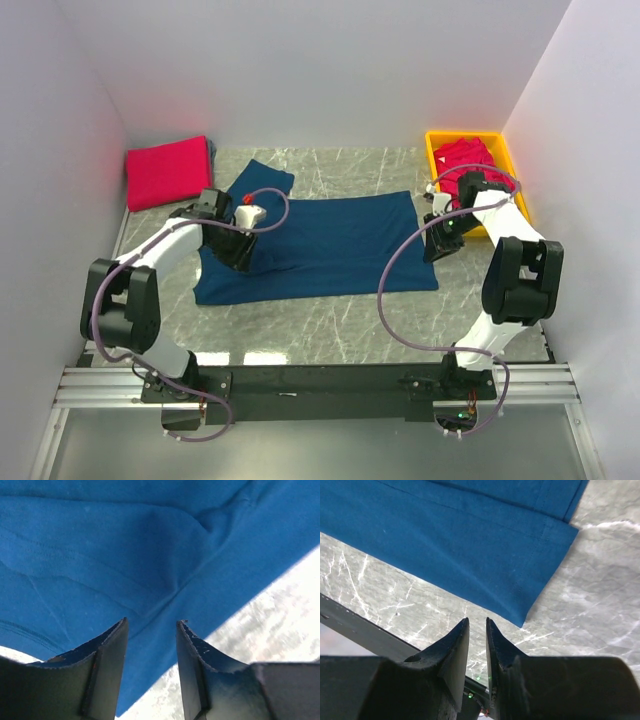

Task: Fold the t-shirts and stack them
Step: Fold the tshirt

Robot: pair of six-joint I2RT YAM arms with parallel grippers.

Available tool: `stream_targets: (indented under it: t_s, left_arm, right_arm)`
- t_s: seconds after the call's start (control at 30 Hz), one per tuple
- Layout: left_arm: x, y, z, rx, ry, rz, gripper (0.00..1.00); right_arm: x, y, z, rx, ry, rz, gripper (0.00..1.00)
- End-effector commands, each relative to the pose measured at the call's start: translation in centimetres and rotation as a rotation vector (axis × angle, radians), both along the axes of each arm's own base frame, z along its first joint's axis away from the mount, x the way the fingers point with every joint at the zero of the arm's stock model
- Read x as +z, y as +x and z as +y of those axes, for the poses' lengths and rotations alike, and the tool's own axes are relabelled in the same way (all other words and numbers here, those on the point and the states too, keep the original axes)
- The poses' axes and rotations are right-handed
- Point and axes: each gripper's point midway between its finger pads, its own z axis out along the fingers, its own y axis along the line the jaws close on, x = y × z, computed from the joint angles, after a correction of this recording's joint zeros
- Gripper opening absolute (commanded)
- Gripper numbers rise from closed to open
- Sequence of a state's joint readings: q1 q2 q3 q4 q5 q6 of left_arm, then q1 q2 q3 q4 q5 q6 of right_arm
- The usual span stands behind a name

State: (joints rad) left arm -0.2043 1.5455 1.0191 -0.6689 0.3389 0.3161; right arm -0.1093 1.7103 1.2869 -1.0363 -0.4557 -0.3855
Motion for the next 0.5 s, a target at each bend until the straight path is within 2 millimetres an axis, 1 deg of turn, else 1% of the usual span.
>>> stream_targets:
  t_s: [0.0,0.07,0.23,0.37,0.47]
  left_arm:
    - [-0.5,1.8,-0.3,0.043,0.06,-0.068,0.49]
    - [-0.8,1.9,-0.5,0.036,0.069,-0.06,0.49]
    - [-2.5,1.4,-0.7,0.014,0.102,-0.014,0.48]
    - [-3.2,0.9,-0.6,-0.001,0.117,0.002,0.45]
    - [-3.7,0.7,-0.4,-0.001,0.131,0.003,0.45]
  right_arm:
    - [-0.6,0.2,0.4,-0.005,0.017,0.007,0.27]
    - [-0.8,0.2,0.4,-0.003,0.014,0.012,0.27]
    - [-0.9,0.3,0.1,0.002,-0.001,0.016,0.27]
    - [-0.9,0.3,0.0,0.005,-0.005,0.015,0.27]
    - [-1.3,0.2,0.0,0.008,-0.006,0.022,0.27]
